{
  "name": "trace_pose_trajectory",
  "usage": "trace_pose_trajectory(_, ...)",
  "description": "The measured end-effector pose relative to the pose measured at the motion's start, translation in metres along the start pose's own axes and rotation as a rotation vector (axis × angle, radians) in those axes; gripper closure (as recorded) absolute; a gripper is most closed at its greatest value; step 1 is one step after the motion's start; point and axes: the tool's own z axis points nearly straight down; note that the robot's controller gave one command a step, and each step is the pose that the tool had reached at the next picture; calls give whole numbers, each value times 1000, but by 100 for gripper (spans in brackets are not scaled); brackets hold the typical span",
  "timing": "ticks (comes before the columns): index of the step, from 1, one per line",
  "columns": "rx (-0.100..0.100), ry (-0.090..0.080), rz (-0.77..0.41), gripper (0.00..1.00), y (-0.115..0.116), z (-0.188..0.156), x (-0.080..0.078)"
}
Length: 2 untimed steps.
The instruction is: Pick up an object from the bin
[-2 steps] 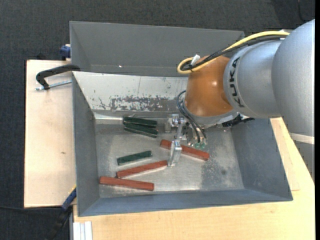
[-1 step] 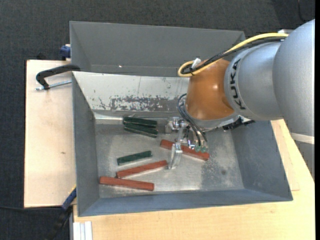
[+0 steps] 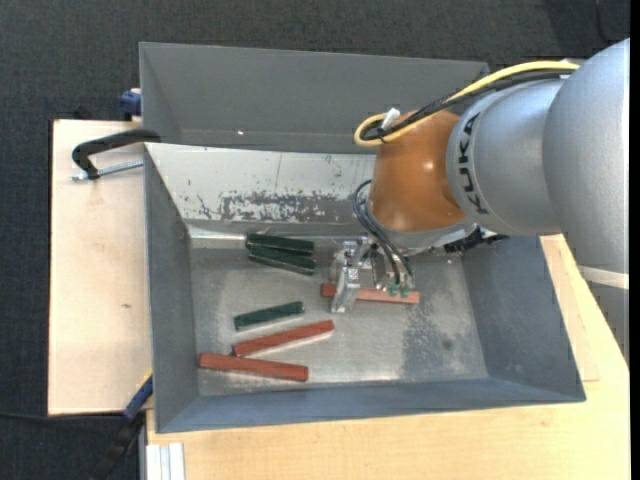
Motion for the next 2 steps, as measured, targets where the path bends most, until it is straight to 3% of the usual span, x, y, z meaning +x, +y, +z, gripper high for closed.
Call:
trace_pose_trajectory(1, 0, 0, 0, 100, 0, 0, 0)
trace_pose_trajectory(2, 0, 0, 0, 100, 0, -50, 0)
